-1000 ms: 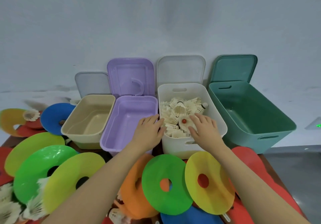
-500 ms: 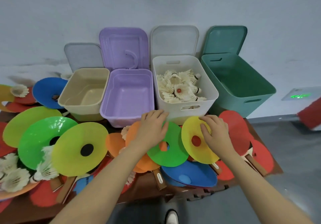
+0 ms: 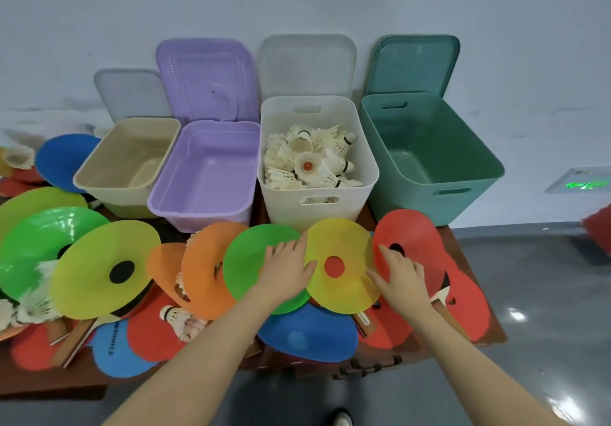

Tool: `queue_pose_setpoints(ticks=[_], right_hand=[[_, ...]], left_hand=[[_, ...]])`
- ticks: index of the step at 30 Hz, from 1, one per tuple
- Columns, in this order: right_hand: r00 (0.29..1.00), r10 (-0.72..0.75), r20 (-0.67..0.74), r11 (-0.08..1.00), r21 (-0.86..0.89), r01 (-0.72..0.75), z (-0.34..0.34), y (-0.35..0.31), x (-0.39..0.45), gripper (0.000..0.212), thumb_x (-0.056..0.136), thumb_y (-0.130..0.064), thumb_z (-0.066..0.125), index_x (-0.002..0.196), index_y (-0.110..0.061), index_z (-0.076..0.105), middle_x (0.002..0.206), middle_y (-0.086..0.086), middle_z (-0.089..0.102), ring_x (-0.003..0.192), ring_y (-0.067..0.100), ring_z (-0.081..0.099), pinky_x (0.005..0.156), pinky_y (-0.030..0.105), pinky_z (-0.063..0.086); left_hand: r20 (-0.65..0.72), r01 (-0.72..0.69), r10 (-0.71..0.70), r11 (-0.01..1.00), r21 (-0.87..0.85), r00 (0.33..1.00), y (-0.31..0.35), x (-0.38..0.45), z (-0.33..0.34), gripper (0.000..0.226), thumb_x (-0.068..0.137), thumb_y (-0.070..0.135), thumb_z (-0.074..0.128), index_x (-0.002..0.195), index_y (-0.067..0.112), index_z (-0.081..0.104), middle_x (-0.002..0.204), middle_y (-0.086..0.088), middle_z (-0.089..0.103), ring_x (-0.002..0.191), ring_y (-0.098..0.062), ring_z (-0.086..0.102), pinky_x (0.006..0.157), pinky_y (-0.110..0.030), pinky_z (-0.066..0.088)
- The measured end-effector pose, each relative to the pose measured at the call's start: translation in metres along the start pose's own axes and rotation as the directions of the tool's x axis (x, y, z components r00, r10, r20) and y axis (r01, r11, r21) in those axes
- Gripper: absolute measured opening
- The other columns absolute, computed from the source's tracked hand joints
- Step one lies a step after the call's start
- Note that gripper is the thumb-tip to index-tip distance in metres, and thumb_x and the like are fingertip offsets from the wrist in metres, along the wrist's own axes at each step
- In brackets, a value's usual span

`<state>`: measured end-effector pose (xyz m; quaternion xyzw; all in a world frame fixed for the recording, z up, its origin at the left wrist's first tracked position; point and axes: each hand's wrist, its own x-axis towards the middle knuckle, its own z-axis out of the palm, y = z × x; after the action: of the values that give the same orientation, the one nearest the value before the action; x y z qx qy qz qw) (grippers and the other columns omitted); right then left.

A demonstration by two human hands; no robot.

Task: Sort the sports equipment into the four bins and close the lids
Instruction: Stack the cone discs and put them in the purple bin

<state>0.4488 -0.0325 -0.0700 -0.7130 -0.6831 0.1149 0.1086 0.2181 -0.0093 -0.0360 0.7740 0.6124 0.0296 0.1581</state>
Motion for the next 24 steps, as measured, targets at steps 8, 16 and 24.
queue_pose_setpoints(ticks=[8,16,24], right_hand=[[0.872,-0.256,-0.416,0.943,0.091,0.320,0.003,0.021,0.002,0.032,0.089,-0.025,0.044,0.104,-0.015,0.070,0.094,-0.003,0.072,0.083,0.010,0.060,0.082,0.030,0.032],[0.825,-0.413,-0.385,0.846,0.174,0.504,-0.003,-0.023,0.000,0.029,0.094,-0.030,0.046,0.107,-0.021,0.070,0.097,-0.011,0.070,0.085,0.007,0.061,0.082,0.032,0.035],[0.939,-0.278,-0.205,0.924,0.210,0.319,0.010,-0.025,-0.011,0.043,0.093,-0.047,0.037,0.122,-0.026,0.060,0.124,-0.008,0.060,0.116,0.012,0.049,0.096,0.034,0.028]], left_hand=[[-0.120,0.149,-0.171,0.974,-0.173,0.978,0.012,0.010,0.022,0.054,0.093,0.018,0.046,0.145,0.016,0.030,0.116,-0.005,0.058,0.112,-0.023,0.049,0.088,-0.035,0.031],[-0.129,0.140,-0.188,0.940,-0.312,0.974,0.006,0.004,0.016,0.045,0.100,0.029,0.036,0.143,0.016,0.035,0.111,-0.005,0.058,0.112,-0.024,0.048,0.090,-0.034,0.026],[-0.022,0.172,-0.181,0.961,-0.218,0.983,0.003,0.004,0.012,0.061,0.093,0.051,0.040,0.143,0.016,0.033,0.120,-0.005,0.053,0.118,-0.024,0.044,0.098,-0.038,0.024]])
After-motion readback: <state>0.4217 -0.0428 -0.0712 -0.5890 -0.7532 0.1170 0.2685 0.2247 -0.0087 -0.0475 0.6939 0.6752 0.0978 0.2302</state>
